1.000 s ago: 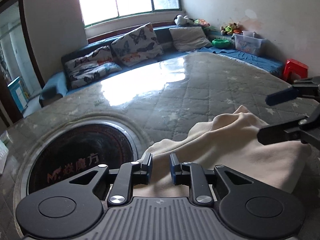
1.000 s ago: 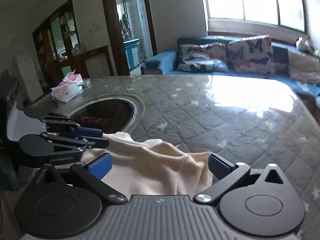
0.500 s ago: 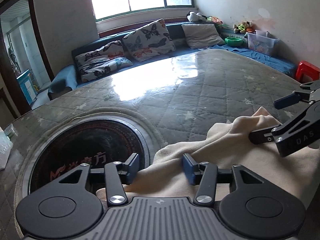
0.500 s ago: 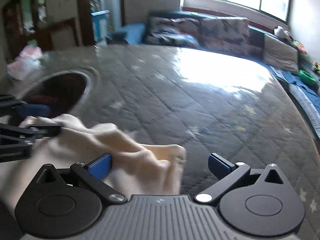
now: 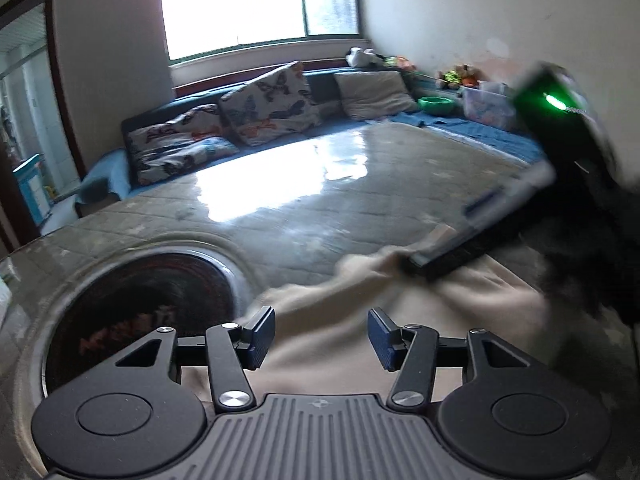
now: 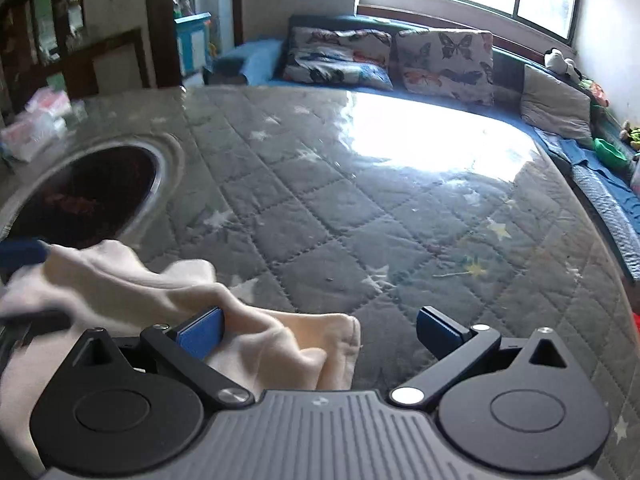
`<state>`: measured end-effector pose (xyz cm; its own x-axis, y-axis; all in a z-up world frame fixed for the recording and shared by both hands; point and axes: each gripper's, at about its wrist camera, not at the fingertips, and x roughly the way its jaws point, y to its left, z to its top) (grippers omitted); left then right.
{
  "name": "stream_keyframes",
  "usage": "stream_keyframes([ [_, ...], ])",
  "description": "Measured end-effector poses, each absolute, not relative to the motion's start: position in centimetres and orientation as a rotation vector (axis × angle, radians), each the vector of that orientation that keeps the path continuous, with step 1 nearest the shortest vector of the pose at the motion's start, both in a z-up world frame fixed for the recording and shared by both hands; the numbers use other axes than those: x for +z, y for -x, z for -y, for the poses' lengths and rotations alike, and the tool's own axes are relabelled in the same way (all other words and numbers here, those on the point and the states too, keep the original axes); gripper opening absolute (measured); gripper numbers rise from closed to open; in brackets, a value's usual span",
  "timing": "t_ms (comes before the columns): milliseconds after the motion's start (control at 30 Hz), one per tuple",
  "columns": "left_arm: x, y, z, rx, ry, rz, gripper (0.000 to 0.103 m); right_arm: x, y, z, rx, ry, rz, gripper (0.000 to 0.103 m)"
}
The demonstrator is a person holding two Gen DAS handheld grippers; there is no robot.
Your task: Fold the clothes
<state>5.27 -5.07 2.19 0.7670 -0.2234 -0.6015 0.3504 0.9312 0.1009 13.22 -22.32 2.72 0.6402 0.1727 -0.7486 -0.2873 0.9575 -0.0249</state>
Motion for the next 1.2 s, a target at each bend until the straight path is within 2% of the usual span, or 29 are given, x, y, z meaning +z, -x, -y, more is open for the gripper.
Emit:
stream_keyframes([
  [300,1.8,-4.2,3.5,-0.290,-0.154,-0.647,0.054,5.1,-12.3,21.0,0.332,0.185,-0.761,0.103],
  [733,1.6,-5.7,1.1,-0.238,-0.099,-0.666,0.054,3.0,-13.6,17.6,0.342,0.231,-0.765,0.103],
  [800,1.5,-6.8,0.3,-0.217,-0.074,-0.683,0.052,2.7,-13.8,17.2,0.338,0.235,-0.765,0.103],
  [933,1.2,-8.8,-1.0,-0.178,-0.014,-0.730,0.042,2.6,-14.1,17.2,0.334,0.234,-0.765,0.103],
  [1200,1.5,-9.6,-1.0,-0.140,-0.041,-0.727,0.043,3.7,-13.0,17.7,0.341,0.255,-0.735,0.103],
])
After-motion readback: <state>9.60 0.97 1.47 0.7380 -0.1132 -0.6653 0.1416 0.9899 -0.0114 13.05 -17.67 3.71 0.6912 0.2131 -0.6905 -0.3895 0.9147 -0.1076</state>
